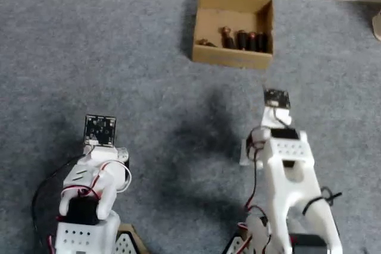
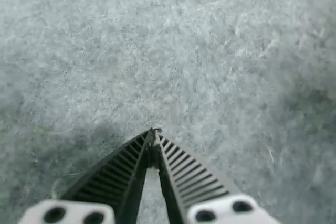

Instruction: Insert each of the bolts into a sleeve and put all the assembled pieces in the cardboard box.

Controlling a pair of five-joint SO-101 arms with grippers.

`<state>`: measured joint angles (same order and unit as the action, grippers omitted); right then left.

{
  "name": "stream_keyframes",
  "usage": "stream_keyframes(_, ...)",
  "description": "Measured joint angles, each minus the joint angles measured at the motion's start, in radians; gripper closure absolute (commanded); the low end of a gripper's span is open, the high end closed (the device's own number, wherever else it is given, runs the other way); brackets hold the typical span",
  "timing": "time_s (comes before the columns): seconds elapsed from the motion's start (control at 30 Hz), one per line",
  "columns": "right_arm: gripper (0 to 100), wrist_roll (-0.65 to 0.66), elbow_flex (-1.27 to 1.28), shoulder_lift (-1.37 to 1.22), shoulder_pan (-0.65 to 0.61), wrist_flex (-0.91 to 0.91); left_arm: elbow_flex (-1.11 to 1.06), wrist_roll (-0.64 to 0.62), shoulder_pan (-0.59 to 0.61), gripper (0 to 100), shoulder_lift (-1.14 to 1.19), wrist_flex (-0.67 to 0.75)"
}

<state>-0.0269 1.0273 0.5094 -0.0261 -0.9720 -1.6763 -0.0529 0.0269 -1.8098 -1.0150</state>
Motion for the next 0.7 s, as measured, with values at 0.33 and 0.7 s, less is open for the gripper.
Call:
stream_keyframes(0.33, 99.3, 0.000, 0.344, 0.324, 0.000, 0.267, 0.000, 0.012, 0.000, 99, 0.000, -0.074)
stream_keyframes(0.7, 99.3, -0.003, 0.637, 0.675, 0.002, 0.512, 0.000, 0.132, 0.000, 99, 0.000, -0.221)
